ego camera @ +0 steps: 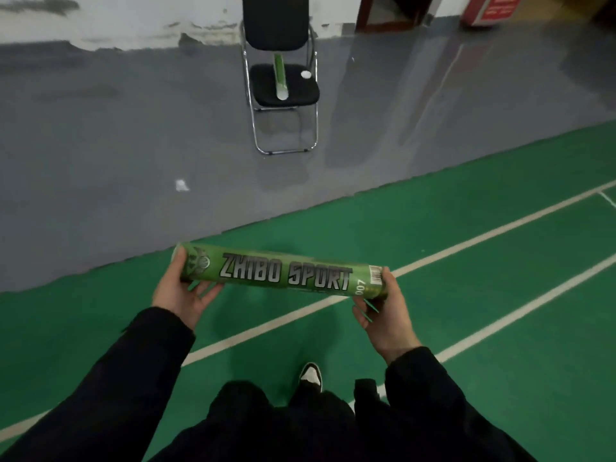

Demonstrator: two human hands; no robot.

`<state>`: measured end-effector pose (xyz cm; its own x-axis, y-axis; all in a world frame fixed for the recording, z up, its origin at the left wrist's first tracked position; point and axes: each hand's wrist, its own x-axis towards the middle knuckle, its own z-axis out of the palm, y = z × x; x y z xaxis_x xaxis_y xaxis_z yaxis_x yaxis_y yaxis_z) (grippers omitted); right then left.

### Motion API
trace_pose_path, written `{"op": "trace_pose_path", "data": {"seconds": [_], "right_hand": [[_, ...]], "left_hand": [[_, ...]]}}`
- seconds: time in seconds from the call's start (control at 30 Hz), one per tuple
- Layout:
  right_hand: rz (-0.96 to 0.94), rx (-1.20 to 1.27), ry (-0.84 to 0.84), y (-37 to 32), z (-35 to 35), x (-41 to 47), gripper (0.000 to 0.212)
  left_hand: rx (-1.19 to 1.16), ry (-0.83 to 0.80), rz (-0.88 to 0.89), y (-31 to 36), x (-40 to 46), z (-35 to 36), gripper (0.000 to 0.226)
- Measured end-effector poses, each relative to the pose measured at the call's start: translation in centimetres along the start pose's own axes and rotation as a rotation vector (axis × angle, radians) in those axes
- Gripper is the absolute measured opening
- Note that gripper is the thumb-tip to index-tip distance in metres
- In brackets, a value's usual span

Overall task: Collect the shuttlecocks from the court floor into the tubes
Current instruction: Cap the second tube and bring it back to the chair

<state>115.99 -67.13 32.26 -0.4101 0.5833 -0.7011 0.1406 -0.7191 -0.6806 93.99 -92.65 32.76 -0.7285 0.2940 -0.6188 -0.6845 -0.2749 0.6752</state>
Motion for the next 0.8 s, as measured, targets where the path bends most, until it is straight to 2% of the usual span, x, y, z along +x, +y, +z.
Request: {"op": "trace_pose_path", "data": {"seconds": [0.27, 0.4, 0.53, 0.7, 0.8], "right_hand": [[0.047, -0.005, -0.032, -13.2, 6.7, 14.6, 0.036], [0.050, -0.035, -0.031, -17.7, 11.1, 23.1, 0.037], [0.071, -0.011, 0.063, -23.2, 16.8, 28.4, 0.030], [0.078, 0.006, 0.097, -29.7, 22.5, 34.5, 0.034], [0.077, -0.003, 0.114, -32.9, 24.9, 38.8, 0.039]], "left_hand": [[0.013, 0.029, -0.024, 5.0, 13.3, 11.8, 0.044], [-0.003, 0.018, -0.032, 7.6, 22.0, 16.3, 0.058], [-0.030, 0.031, -0.074, 11.5, 28.1, 21.7, 0.046], [0.004, 0.030, -0.093, 15.7, 35.4, 27.3, 0.059], [-0.008, 0.051, -0.091, 17.2, 39.7, 30.5, 0.058]]}}
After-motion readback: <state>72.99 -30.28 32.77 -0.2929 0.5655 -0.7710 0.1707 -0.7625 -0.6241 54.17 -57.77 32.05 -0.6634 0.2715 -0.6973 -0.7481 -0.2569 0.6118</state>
